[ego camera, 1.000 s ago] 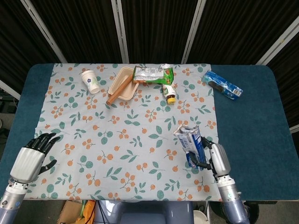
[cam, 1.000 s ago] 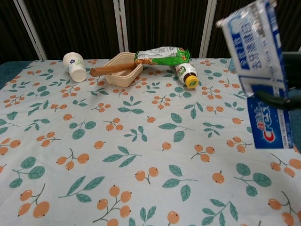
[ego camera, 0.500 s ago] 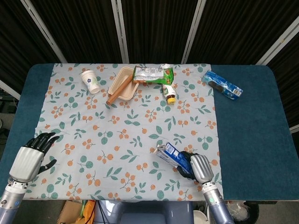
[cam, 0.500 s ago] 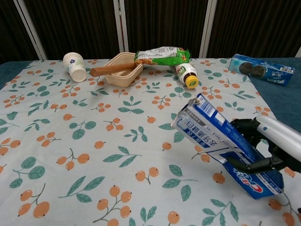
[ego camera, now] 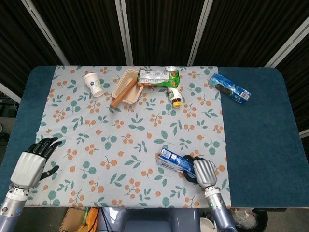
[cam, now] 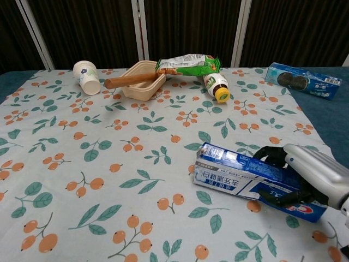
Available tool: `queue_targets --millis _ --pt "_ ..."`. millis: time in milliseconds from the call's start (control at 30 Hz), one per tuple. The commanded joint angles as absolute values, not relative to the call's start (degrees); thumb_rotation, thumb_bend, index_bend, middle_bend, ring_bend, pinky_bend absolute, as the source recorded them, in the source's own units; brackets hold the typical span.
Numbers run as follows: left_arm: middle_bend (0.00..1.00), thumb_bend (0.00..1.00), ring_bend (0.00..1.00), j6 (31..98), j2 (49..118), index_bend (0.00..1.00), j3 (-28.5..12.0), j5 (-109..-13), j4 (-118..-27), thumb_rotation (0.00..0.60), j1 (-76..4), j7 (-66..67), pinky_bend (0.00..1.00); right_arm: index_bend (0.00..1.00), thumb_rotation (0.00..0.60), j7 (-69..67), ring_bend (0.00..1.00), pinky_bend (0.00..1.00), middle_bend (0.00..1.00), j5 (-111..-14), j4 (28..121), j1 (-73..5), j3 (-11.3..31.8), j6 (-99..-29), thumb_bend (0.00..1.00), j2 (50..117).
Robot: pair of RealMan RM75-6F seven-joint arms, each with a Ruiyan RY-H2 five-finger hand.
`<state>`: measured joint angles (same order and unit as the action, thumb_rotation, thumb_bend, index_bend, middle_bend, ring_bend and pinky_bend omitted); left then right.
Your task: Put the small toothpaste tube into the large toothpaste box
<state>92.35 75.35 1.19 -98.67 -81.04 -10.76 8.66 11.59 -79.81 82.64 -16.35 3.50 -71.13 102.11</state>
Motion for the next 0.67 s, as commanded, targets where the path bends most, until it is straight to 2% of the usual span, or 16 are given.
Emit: queue_targets --millis 33,167,333,500,667 --pt "0.19 0.01 0.21 92.33 75.36 0.21 1.05 -98.64 -81.07 0.6 -10.72 8.5 0.36 0.08 0.6 16.31 0.22 0.35 0.31 -77.37 84.52 -16.96 4.81 -70.54 0.55 103.16" --pt "0.19 0.01 0.21 92.19 75.35 0.21 0.93 -98.55 -81.11 0.6 -10.68 8.38 0.36 0.0 0.6 19.28 0.1 0.23 0.2 -76.88 87.0 -16.92 4.6 -70.81 0.52 102.22" --pt "0.19 0.01 0.21 92.27 75.25 0.21 0.8 -98.63 -81.28 0.6 -10.58 8.19 0.36 0.0 0.6 22.47 0.07 0.2 0.17 -77.84 93.04 -16.6 3.71 -71.92 0.51 98.58" --pt "0.19 0.01 0.21 92.73 74.59 0.21 0.64 -98.23 -82.32 0.6 -10.03 7.53 0.36 0.0 0.6 24.42 0.06 0.19 0.17 -82.94 102.63 -15.5 2.26 -75.37 0.51 85.75" --pt "0.16 0.01 0.18 92.51 73.4 0.19 1.24 -97.73 -84.0 0.6 -9.15 7.7 0.31 0.0 0.6 21.88 0.05 0.18 0.14 -86.83 104.77 -13.03 -0.78 -78.17 0.51 74.6"
